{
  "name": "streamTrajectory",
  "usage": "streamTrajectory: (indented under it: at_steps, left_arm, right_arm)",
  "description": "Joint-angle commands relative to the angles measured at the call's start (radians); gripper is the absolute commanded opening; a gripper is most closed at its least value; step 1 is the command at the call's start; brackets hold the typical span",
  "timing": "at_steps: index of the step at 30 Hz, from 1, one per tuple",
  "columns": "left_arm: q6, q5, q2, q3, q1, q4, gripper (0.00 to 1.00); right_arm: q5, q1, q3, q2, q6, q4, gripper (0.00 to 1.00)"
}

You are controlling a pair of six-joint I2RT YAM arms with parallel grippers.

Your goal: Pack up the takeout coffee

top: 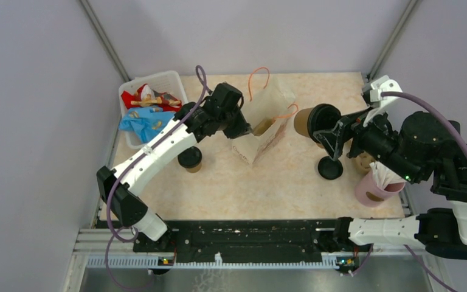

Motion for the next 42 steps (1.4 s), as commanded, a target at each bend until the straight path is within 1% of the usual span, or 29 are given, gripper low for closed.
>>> streamTrajectory:
  at_steps: [1,2,3,5,7,10,12,14,15,18,23,27,30,35,39,42]
  left_arm:
    - [0.148,0.075,-0.027,0.028,-0.002,-0.027,0.15]
    - [0.173,0.083,-0.033,0.028,-0.004,-0.037,0.14]
    - [0.209,0.121,-0.037,0.023,-0.006,-0.043,0.13]
    - [0.257,0.142,-0.042,0.023,-0.007,-0.084,0.09]
    - [0.318,0.160,-0.064,-0.004,-0.011,-0.083,0.09]
    - [0.402,0.134,-0.095,-0.031,-0.021,-0.091,0.08]
    - [0.459,0.101,-0.115,-0.031,-0.024,-0.092,0.09]
    - [0.532,0.099,-0.125,-0.022,-0.026,-0.072,0.09]
    - [0.558,0.068,-0.127,-0.021,-0.027,-0.063,0.09]
    - [0.650,0.035,-0.144,-0.053,-0.026,0.008,0.11]
    - [0.720,0.028,-0.162,-0.110,-0.026,0.151,0.10]
    - [0.804,-0.049,-0.193,-0.141,-0.026,0.283,0.10]
    - [0.889,-0.085,-0.195,-0.123,-0.026,0.370,0.11]
    - [0.995,-0.141,-0.169,-0.113,-0.025,0.481,0.10]
    - [1.045,-0.153,-0.157,-0.120,-0.025,0.563,0.08]
    - [1.055,-0.141,-0.168,-0.152,-0.023,0.617,0.06]
  right_arm:
    - [-0.086,-0.006,-0.005,0.013,-0.057,-0.003,0.64]
    - [-0.105,-0.006,-0.005,0.018,-0.074,-0.009,0.64]
    - [-0.115,-0.006,-0.002,0.024,-0.087,-0.014,0.64]
    - [-0.132,-0.006,0.013,0.042,-0.113,-0.036,0.64]
    - [-0.161,-0.006,0.034,0.063,-0.138,-0.059,0.64]
    - [-0.204,-0.007,0.049,0.086,-0.166,-0.078,0.64]
    - [-0.227,-0.006,0.056,0.096,-0.194,-0.078,0.64]
    - [-0.251,-0.006,0.063,0.107,-0.200,-0.070,0.64]
    - [-0.262,-0.007,0.066,0.114,-0.200,-0.069,0.64]
    - [-0.272,-0.007,0.082,0.141,-0.192,-0.070,0.64]
    - [-0.328,-0.007,0.135,0.201,-0.179,-0.086,0.64]
    - [-0.346,-0.006,0.135,0.221,-0.142,-0.081,0.64]
    - [-0.321,-0.006,0.168,0.239,-0.131,-0.075,0.64]
    - [-0.252,-0.007,0.159,0.237,-0.128,-0.021,0.64]
    - [-0.205,-0.006,0.176,0.240,-0.119,0.011,0.64]
    - [-0.191,-0.006,0.183,0.241,-0.112,0.024,0.64]
